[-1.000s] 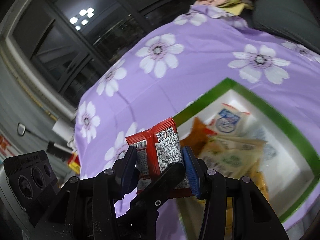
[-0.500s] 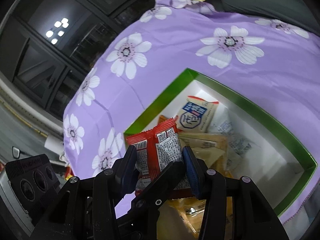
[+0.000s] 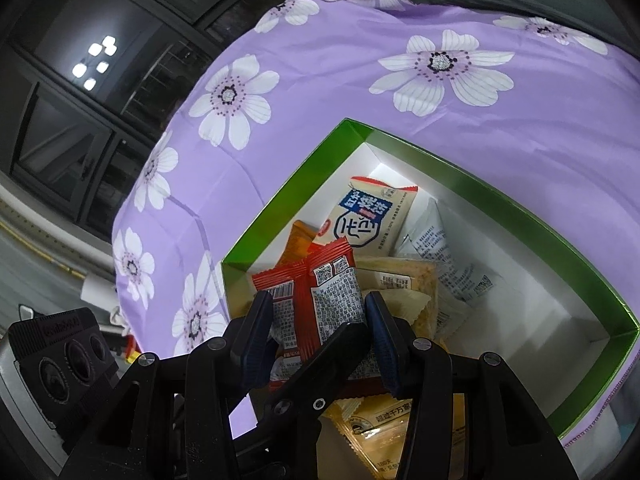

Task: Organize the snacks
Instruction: 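Lower the red-and-white packet into the box and open the right gripper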

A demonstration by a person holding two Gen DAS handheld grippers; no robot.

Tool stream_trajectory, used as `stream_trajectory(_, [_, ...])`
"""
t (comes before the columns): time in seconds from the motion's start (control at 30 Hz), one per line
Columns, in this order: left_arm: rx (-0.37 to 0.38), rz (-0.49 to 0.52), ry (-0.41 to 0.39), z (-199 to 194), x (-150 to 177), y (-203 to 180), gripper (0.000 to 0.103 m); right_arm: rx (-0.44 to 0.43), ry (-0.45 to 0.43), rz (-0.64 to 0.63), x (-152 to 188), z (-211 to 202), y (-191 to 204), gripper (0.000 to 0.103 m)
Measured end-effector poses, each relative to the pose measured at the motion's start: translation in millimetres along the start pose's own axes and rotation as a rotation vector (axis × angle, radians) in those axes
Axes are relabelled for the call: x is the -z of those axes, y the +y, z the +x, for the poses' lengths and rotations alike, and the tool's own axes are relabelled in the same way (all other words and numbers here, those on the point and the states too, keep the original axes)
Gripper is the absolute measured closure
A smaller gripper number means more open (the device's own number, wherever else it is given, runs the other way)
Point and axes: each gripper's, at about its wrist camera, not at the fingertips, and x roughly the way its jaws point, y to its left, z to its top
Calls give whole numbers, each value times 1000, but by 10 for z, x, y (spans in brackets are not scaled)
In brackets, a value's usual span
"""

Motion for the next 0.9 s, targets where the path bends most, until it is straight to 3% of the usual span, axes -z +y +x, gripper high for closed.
stream_trajectory(0.47, [14,-44,48,102,25,74,65,32,20,14,-6,106,-45,52])
stream_trajectory(0.9, [-35,-44,65,181,50,61,64,56,46,36,-13,206,-102,52])
